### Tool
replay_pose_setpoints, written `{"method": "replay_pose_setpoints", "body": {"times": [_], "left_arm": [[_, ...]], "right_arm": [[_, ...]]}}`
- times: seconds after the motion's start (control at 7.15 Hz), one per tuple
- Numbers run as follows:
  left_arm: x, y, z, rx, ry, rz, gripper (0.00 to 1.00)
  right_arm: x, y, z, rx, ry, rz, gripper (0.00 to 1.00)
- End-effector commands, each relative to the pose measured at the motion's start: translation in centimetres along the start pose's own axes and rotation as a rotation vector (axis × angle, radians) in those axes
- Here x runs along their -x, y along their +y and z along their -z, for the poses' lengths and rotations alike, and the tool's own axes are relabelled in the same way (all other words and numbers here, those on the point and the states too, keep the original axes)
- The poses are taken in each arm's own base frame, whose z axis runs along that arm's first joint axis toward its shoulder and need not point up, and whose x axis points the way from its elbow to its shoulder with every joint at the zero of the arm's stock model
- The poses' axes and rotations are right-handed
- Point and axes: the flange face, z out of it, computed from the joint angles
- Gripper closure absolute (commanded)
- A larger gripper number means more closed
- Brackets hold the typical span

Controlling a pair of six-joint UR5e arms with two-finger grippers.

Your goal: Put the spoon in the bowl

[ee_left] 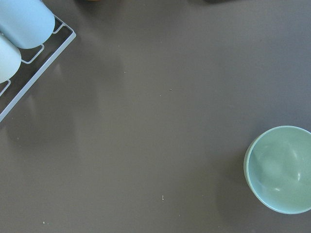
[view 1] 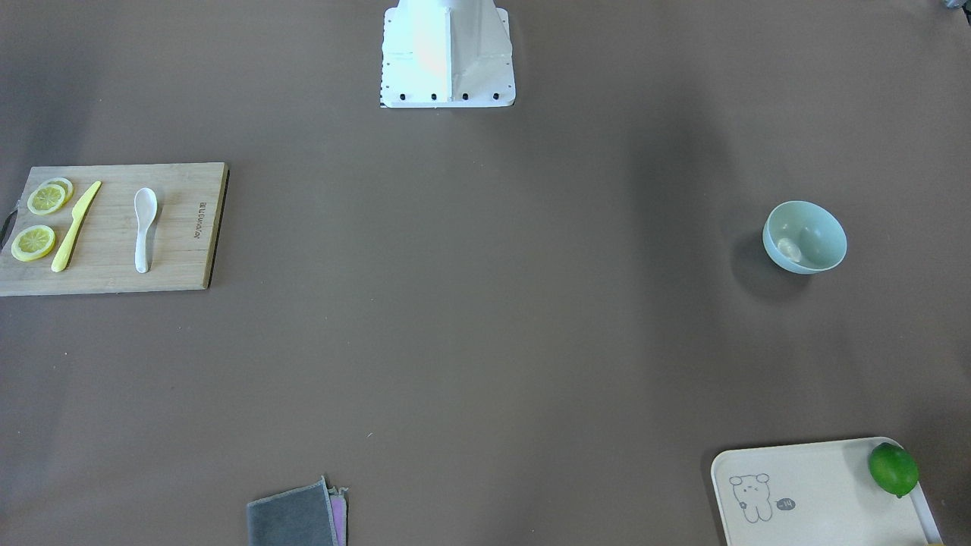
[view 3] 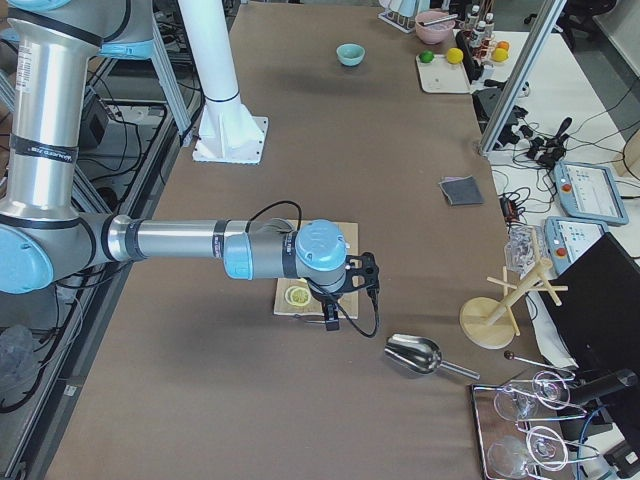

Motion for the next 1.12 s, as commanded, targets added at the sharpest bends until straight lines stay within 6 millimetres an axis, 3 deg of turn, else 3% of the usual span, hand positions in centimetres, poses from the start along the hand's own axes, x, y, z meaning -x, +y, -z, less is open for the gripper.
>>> {"method": "replay_pose_setpoints", "body": {"times": [0.0, 0.14, 0.28, 0.56, 0.84, 0.98], "left_arm": [[-0.7, -0.2, 0.4, -0.031, 0.001, 0.06, 0.02], [-2.5, -1.0, -0.8, -0.049, 0.013, 0.13, 0.02], [-5.6, -1.6, -4.8, -0.009, 0.025, 0.112, 0.03], [-5.8, -1.5, -10.2, 0.023, -0.018, 0.067, 0.07], [-9.8, -2.2, -14.6, 0.049, -0.019, 0.099, 0.12], [-11.7, -2.8, -15.6, 0.042, -0.006, 0.071, 0.12]], "right_arm": [[0.6, -0.3, -0.3, 0.008, -0.002, 0.006, 0.0], [1.2, -0.5, -1.0, 0.022, -0.002, 0.0, 0.0], [1.9, -0.9, -1.4, 0.018, -0.001, 0.006, 0.0], [4.8, -2.1, -3.3, 0.008, -0.01, -0.013, 0.0], [5.7, -2.3, -4.3, 0.016, -0.016, -0.012, 0.0], [5.9, -2.3, -4.6, 0.025, -0.017, -0.01, 0.0]]}}
